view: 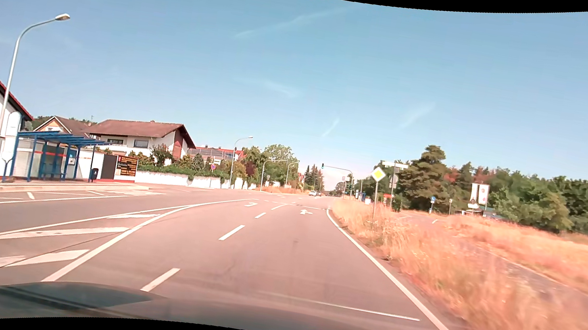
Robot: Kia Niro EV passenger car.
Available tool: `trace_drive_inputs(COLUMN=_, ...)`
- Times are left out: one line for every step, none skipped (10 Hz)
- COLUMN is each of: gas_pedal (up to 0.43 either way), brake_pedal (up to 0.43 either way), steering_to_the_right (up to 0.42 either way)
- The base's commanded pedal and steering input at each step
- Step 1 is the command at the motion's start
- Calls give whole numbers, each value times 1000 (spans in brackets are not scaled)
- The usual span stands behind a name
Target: Follow the waypoints while adhering to traffic rules and regulations
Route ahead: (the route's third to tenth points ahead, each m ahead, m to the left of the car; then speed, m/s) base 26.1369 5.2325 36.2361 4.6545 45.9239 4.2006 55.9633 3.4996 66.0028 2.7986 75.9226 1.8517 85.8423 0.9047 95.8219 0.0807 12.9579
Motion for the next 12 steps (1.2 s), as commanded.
trace_drive_inputs(gas_pedal=0, brake_pedal=0, steering_to_the_right=-32)
trace_drive_inputs(gas_pedal=0, brake_pedal=0, steering_to_the_right=-27)
trace_drive_inputs(gas_pedal=0, brake_pedal=0, steering_to_the_right=-20)
trace_drive_inputs(gas_pedal=0, brake_pedal=0, steering_to_the_right=-13)
trace_drive_inputs(gas_pedal=0, brake_pedal=0, steering_to_the_right=-7)
trace_drive_inputs(gas_pedal=0, brake_pedal=0, steering_to_the_right=0)
trace_drive_inputs(gas_pedal=0, brake_pedal=0, steering_to_the_right=2)
trace_drive_inputs(gas_pedal=0, brake_pedal=0, steering_to_the_right=5)
trace_drive_inputs(gas_pedal=0, brake_pedal=0, steering_to_the_right=5)
trace_drive_inputs(gas_pedal=0, brake_pedal=0, steering_to_the_right=6)
trace_drive_inputs(gas_pedal=0, brake_pedal=0, steering_to_the_right=8)
trace_drive_inputs(gas_pedal=0, brake_pedal=0, steering_to_the_right=10)
